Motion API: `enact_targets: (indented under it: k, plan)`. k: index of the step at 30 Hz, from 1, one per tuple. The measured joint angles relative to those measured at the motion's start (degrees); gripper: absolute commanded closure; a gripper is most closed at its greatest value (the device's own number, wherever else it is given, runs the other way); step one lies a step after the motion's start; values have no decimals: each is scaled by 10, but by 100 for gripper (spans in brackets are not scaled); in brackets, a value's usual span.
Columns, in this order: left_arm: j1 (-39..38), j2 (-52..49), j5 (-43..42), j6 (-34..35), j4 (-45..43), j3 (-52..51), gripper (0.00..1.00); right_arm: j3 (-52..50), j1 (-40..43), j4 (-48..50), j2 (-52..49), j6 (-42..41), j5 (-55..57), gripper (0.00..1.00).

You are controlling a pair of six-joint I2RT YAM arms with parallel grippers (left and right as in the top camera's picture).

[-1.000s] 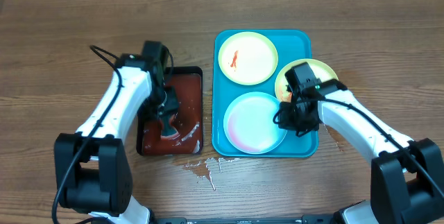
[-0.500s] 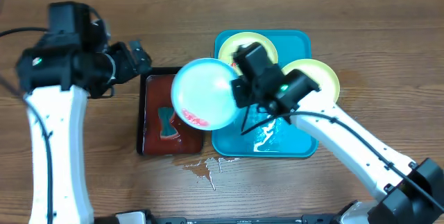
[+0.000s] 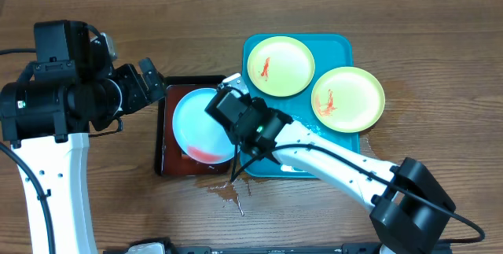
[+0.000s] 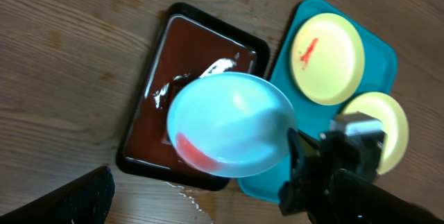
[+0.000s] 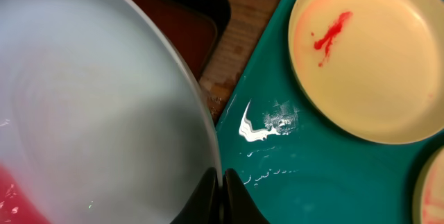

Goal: Clean dirty plates on tray and stack at the side
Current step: 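Lift the white plate with the right gripper and tilt it over the black tray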

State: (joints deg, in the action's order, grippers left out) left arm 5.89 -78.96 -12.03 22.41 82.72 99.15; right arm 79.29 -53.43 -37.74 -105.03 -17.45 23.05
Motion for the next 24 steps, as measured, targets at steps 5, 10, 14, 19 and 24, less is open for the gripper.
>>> enact_targets:
  k: [5, 10, 14, 19, 24]
  plan:
    - [0, 0, 23, 0, 0, 0, 0, 9, -28, -14, 5, -3, 71, 96]
    - [0, 0, 31, -1, 0, 0, 0, 21, -51, -31, 25, -3, 158, 96]
    - [0, 0, 33, -1, 0, 0, 0, 26, -71, -31, 42, -2, 217, 96]
    - [0, 0, 33, -1, 0, 0, 0, 27, -100, -34, 43, -1, 285, 96]
    - [0, 0, 33, -1, 0, 0, 0, 27, -132, -33, 43, 1, 374, 96]
